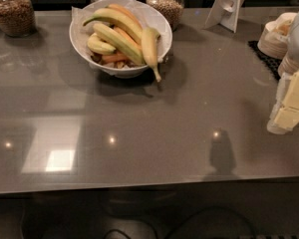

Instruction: Pick banana from white bowl

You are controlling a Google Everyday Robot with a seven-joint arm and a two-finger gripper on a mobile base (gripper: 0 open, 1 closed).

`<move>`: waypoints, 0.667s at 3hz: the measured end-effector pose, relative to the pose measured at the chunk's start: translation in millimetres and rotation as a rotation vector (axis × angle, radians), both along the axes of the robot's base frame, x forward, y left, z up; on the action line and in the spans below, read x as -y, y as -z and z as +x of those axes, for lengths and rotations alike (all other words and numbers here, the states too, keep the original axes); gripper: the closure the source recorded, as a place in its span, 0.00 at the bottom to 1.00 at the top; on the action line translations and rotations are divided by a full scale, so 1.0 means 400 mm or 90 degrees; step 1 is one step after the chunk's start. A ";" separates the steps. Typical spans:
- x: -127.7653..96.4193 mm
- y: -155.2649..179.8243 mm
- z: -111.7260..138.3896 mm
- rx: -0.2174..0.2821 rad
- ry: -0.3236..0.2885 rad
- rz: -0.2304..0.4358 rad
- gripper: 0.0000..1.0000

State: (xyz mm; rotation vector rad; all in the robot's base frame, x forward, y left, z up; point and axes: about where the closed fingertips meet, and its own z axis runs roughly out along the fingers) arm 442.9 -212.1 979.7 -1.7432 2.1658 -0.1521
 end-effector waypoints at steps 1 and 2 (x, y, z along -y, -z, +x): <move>-0.040 -0.010 0.032 0.079 -0.074 -0.009 0.00; -0.154 -0.060 0.146 0.195 -0.206 0.001 0.00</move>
Offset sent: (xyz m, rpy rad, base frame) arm 0.1096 0.1297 0.0549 -0.1189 -0.6059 0.9086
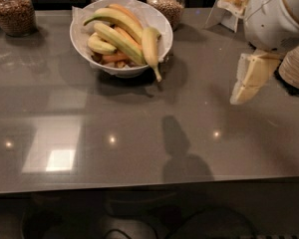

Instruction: Pick banana from white bowl

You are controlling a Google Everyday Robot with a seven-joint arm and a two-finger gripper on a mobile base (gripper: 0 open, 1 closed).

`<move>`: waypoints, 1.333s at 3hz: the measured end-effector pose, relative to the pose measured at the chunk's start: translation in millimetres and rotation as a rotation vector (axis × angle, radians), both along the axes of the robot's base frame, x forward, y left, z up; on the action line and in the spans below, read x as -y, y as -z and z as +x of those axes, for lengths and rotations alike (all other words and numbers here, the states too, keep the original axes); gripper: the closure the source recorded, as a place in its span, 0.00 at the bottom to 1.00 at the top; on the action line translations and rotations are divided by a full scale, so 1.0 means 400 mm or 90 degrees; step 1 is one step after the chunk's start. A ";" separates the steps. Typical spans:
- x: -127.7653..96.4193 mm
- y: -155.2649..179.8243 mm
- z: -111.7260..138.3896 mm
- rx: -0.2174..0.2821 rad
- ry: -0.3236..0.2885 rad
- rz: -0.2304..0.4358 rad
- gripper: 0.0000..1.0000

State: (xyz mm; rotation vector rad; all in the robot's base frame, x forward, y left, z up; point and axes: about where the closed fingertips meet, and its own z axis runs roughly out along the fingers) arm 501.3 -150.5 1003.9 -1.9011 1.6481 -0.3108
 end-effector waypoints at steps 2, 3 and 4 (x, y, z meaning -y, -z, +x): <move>-0.160 -0.081 0.102 0.112 -0.203 -0.052 0.00; -0.159 -0.080 0.101 0.111 -0.203 -0.052 0.00; -0.181 -0.092 0.126 0.145 -0.240 -0.076 0.00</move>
Offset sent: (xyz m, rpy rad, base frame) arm 0.0355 0.0529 0.0220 -0.0302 -0.1163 0.2152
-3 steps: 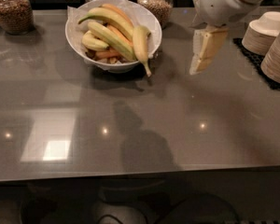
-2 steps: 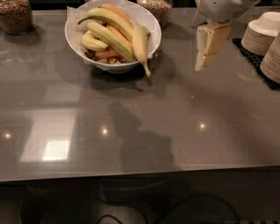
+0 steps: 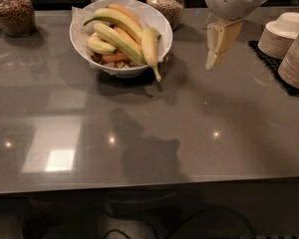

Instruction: Pick banana from white bowl

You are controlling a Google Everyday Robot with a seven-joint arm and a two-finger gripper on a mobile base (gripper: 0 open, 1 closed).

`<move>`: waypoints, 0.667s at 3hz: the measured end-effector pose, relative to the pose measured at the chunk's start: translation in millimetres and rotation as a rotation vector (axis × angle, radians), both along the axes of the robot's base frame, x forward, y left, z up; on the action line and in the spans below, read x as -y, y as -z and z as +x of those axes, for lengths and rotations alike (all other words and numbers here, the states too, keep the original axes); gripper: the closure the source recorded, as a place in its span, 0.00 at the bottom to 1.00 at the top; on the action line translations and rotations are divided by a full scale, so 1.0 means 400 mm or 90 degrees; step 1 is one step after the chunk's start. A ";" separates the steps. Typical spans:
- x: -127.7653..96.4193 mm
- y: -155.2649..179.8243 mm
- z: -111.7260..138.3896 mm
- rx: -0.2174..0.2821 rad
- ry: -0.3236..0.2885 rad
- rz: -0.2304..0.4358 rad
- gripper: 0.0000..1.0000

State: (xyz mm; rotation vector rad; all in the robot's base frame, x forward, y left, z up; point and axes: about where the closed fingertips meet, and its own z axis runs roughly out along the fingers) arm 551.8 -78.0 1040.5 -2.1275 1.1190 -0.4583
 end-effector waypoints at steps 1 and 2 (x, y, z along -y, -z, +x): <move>-0.064 -0.022 0.079 0.084 -0.082 -0.061 0.00; -0.145 -0.024 0.171 0.149 -0.187 -0.117 0.00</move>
Offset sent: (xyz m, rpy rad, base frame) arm 0.1214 0.0971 0.0022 -0.3062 -0.3646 0.5349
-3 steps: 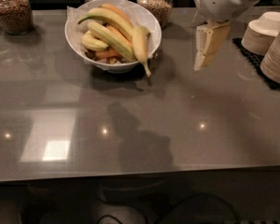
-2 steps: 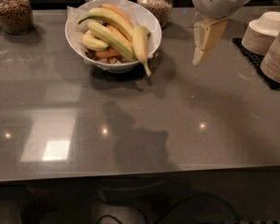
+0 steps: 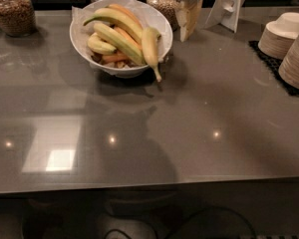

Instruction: Pick banana from white bowl

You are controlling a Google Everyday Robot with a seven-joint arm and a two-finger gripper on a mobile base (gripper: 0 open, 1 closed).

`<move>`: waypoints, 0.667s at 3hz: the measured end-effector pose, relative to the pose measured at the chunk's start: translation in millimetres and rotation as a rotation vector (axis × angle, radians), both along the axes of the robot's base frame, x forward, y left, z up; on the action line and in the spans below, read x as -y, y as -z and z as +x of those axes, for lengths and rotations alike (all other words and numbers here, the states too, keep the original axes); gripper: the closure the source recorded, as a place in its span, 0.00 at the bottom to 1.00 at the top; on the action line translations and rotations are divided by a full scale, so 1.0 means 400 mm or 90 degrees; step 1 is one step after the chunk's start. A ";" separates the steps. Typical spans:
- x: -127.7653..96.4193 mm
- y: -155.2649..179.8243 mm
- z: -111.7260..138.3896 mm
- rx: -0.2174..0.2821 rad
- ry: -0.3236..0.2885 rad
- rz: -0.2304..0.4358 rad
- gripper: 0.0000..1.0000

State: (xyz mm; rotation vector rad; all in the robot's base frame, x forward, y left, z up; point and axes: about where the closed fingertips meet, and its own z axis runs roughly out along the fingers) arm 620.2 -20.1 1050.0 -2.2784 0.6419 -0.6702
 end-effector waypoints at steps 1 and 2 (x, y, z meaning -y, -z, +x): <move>-0.072 0.056 0.090 0.053 -0.091 -0.079 0.00; -0.075 0.060 0.089 0.063 -0.110 -0.098 0.00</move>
Offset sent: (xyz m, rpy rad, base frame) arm 0.0299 0.0243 -0.0177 -0.0994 -0.0682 0.1190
